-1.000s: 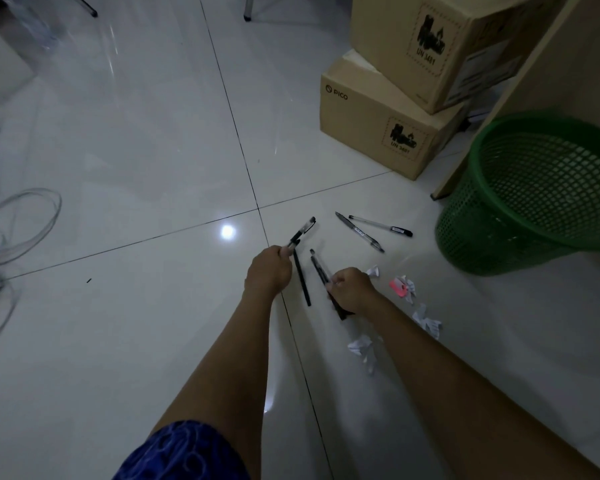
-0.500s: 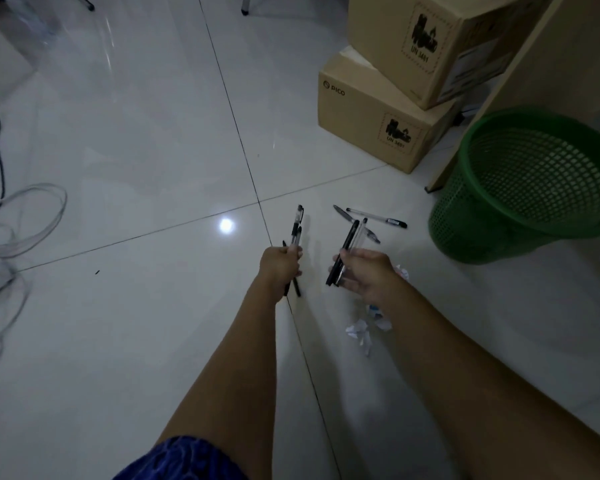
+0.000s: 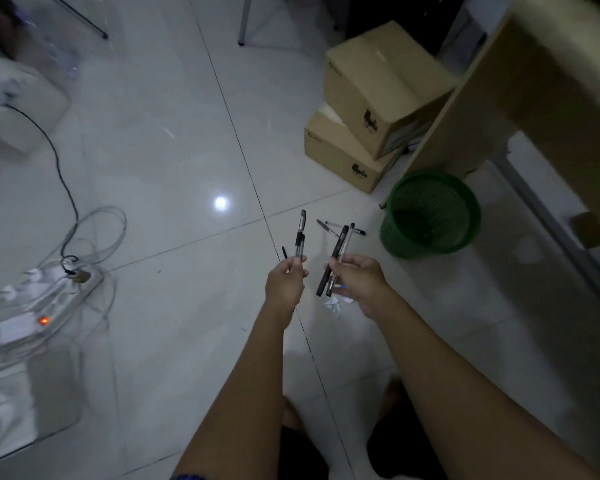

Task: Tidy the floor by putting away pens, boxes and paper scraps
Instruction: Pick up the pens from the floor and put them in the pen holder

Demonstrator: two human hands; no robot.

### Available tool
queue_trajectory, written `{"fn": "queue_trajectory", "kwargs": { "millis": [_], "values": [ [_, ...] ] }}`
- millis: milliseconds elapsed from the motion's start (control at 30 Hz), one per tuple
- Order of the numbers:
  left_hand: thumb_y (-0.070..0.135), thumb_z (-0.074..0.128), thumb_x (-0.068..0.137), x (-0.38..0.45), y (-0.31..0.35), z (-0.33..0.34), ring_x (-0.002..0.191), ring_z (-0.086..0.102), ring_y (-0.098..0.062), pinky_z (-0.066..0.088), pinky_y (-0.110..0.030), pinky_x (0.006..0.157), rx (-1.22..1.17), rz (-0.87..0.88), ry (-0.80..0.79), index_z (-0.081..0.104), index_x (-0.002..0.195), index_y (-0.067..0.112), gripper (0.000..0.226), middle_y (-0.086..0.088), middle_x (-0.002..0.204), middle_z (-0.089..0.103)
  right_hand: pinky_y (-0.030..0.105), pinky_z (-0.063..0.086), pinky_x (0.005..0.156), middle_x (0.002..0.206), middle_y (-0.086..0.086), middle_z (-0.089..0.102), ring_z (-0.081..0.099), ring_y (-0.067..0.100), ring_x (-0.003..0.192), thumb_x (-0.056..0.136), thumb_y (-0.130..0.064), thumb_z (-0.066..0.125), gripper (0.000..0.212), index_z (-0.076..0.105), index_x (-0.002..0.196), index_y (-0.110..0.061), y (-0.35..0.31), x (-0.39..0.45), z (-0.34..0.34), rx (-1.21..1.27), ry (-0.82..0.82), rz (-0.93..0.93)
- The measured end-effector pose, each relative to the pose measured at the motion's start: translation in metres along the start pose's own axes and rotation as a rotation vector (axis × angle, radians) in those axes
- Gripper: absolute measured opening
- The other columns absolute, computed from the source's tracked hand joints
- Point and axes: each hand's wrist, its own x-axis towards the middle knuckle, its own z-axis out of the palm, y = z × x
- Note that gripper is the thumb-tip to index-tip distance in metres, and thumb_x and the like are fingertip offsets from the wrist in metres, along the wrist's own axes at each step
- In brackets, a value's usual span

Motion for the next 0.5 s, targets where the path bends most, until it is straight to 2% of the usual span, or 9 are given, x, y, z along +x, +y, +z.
{"fn": "queue_trajectory", "kwargs": {
  "millis": [100,200,233,300,367,433,500],
  "values": [
    [0.038,0.045,0.106,-0.071,0.057,-0.011,0.071,0.052,-0.015,0.043,-0.030,0.064,-0.018,-0.009,-0.061,0.070,0.118,0.027,0.030,0.002,0.093,0.065,0.028,0.057,0.061,0.098,0.017,0.074,0.066,0.022,0.072,0.093,-0.015,0.065,0.009,0.067,0.087,-0.008,-0.045,-0.073,-0.009,-0.011,-0.021,-0.025],
    [0.037,0.045,0.107,-0.140,0.113,-0.019,0.071,0.051,-0.015,0.042,-0.028,0.061,0.011,0.023,-0.073,0.069,0.121,0.026,0.030,0.001,0.095,0.064,0.043,0.062,0.080,0.095,0.014,0.075,0.066,0.024,0.077,0.092,-0.018,0.064,0.011,0.068,0.083,-0.014,-0.089,-0.146,-0.026,-0.032,0.017,-0.020],
    [0.036,0.045,0.107,-0.162,0.134,-0.021,0.072,0.051,-0.015,0.043,-0.028,0.062,0.020,0.044,-0.066,0.069,0.122,0.025,0.031,0.000,0.097,0.065,0.044,0.061,0.081,0.093,0.015,0.074,0.065,0.025,0.077,0.092,-0.020,0.064,0.015,0.068,0.078,-0.017,-0.104,-0.169,-0.032,-0.030,0.027,-0.034],
    [0.036,0.045,0.107,-0.206,0.175,-0.022,0.083,0.057,-0.015,0.049,-0.031,0.072,0.057,0.107,-0.054,0.069,0.123,0.025,0.031,-0.001,0.101,0.066,0.038,0.060,0.071,0.087,0.011,0.073,0.065,0.024,0.074,0.093,-0.025,0.061,0.020,0.068,0.076,-0.017,-0.137,-0.215,-0.049,-0.054,0.037,-0.080],
    [0.035,0.045,0.107,-0.239,0.218,-0.019,0.094,0.060,-0.015,0.049,-0.032,0.079,0.113,0.195,-0.049,0.069,0.114,0.024,0.028,0.001,0.098,0.066,0.027,0.054,0.060,0.076,0.004,0.070,0.064,0.017,0.066,0.097,-0.030,0.056,0.026,0.070,0.080,-0.016,-0.169,-0.251,-0.068,-0.100,0.042,-0.153],
    [0.033,0.043,0.107,-0.260,0.261,-0.010,0.088,0.058,-0.013,0.045,-0.025,0.073,0.173,0.285,-0.057,0.064,0.102,0.028,0.022,0.001,0.094,0.064,0.018,0.047,0.049,0.060,-0.003,0.063,0.057,0.008,0.051,0.099,-0.030,0.052,0.030,0.070,0.081,-0.013,-0.203,-0.277,-0.091,-0.133,0.065,-0.233],
    [0.033,0.041,0.107,-0.276,0.309,0.005,0.082,0.055,-0.016,0.042,-0.027,0.069,0.261,0.362,-0.080,0.061,0.096,0.025,0.024,-0.003,0.092,0.063,0.014,0.040,0.042,0.056,-0.003,0.059,0.050,0.003,0.042,0.099,-0.029,0.053,0.031,0.071,0.081,-0.012,-0.238,-0.297,-0.122,-0.157,0.127,-0.317]
  ]
}}
